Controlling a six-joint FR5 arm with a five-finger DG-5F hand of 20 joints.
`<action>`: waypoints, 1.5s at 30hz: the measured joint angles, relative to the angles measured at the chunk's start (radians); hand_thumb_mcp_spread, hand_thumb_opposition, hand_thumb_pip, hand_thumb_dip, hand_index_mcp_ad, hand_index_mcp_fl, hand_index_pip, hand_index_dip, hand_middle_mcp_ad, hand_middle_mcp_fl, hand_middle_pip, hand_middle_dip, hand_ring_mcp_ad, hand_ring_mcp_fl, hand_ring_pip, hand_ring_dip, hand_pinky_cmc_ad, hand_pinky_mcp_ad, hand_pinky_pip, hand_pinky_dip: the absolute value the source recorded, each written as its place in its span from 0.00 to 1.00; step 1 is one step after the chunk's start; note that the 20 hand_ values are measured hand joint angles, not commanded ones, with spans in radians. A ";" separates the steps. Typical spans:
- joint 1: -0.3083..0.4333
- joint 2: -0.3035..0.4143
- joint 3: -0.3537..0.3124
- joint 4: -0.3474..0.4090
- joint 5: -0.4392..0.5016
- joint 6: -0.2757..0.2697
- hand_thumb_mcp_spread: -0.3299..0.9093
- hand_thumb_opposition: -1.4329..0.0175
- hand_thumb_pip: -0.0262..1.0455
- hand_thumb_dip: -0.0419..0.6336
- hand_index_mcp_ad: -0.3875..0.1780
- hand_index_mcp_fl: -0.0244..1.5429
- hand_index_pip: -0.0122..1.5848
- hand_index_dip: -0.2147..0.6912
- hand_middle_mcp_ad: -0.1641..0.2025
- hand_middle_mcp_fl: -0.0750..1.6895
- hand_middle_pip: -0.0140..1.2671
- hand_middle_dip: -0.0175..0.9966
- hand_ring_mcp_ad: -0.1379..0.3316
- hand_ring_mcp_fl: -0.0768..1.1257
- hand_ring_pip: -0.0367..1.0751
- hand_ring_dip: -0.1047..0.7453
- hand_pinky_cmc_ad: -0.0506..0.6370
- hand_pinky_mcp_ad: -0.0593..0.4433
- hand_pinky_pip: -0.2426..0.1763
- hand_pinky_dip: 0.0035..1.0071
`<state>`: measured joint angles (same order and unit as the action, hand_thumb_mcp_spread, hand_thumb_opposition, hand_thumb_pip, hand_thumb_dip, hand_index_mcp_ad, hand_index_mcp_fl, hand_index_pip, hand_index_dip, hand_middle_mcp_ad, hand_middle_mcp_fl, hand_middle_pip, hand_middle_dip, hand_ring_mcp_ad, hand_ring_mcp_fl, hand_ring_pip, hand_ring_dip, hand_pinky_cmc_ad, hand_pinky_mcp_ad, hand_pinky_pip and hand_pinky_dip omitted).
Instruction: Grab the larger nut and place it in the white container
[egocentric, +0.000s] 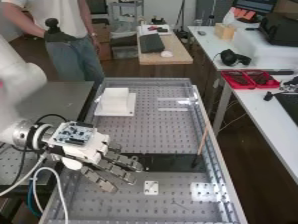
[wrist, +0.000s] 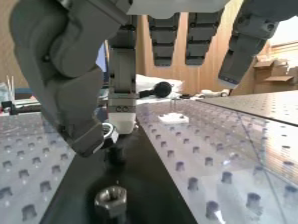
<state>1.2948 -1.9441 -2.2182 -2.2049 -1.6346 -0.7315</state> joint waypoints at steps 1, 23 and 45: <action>0.002 0.008 0.000 0.004 -0.002 0.001 0.56 0.37 0.62 0.38 0.46 0.27 0.95 0.27 0.68 0.04 0.12 0.22 0.60 0.06 0.15 0.29 0.60 0.73 0.33 0.61; 0.117 0.153 0.014 0.002 -0.240 0.126 0.56 0.37 0.62 0.38 0.46 0.27 0.95 0.27 0.67 0.06 0.12 0.23 0.57 0.06 0.14 0.30 0.58 0.72 0.37 0.59; 0.222 0.055 0.098 -0.090 -0.557 0.219 0.56 0.37 0.62 0.38 0.46 0.27 0.95 0.27 0.67 0.07 0.12 0.24 0.57 0.06 0.12 0.32 0.58 0.72 0.36 0.51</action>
<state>1.5172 -1.8888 -2.1199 -2.2948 -2.1918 -0.5125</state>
